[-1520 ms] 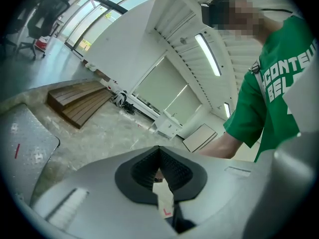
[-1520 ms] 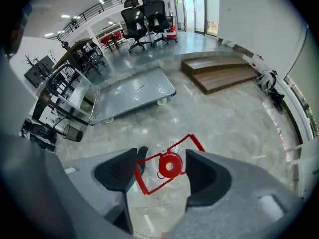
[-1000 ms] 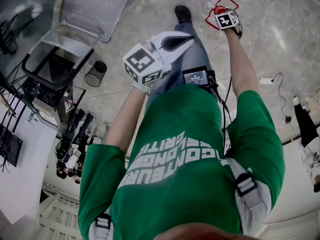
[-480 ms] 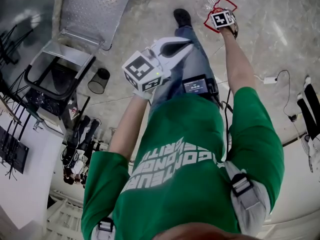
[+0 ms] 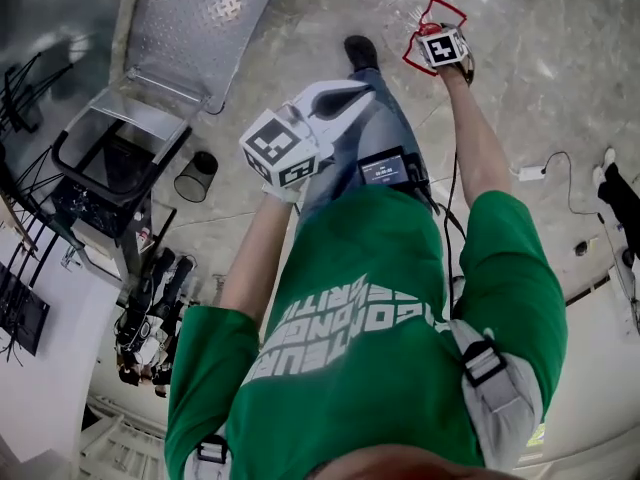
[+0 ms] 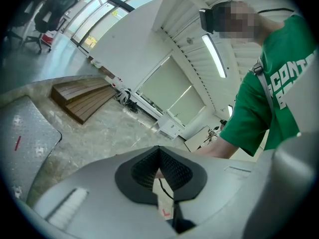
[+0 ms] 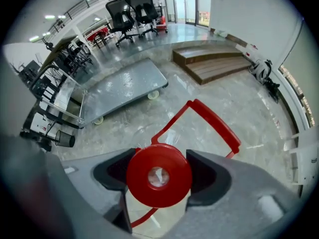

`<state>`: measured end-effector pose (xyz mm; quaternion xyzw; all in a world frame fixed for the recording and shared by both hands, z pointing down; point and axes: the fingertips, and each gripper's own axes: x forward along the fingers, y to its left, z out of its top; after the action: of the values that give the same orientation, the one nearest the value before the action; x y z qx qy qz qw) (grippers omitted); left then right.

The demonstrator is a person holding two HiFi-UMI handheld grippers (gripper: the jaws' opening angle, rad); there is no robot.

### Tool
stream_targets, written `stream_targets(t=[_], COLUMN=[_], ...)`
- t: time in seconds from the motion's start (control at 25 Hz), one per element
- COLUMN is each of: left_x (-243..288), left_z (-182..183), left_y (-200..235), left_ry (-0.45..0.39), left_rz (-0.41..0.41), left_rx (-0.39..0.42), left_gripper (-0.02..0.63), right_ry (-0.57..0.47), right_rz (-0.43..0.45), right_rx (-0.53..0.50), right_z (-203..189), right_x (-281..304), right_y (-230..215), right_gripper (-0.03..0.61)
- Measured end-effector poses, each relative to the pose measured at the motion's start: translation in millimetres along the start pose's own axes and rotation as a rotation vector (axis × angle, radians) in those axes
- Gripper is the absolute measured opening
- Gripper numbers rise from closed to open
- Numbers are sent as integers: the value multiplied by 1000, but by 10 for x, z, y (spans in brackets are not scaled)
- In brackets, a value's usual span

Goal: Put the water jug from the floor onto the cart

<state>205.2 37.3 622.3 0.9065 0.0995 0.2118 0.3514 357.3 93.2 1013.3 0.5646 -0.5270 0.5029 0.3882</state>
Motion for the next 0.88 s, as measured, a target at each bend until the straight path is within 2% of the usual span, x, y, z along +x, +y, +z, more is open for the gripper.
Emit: stream_targets(t=[0.04,0.24,0.48,0.72,0.88], left_x=[-37,-301,-842,-1433,-1843], left_z=[48,370,827,1038,1226], left_y=[-45,-336,-143,-297,-207], left_ry=[-15,-96,-230,-360,-453], left_rz=[4,29,129,228,304], left_rx=[8,60,110,142,169], left_gripper=[9,9,9,9,9], right_ry=[-46,-114,-416,-645,-788], right_rz=[19,30,21,70,120], right_rx=[-17,-40,-208,-320,-451], right_z=[132,475,1849,2613,3344], right_x=[-128,-1036,-2195,-3486,-4125], right_y=[60,238,520,1115,1591], right_gripper=[302,302,302,302,301])
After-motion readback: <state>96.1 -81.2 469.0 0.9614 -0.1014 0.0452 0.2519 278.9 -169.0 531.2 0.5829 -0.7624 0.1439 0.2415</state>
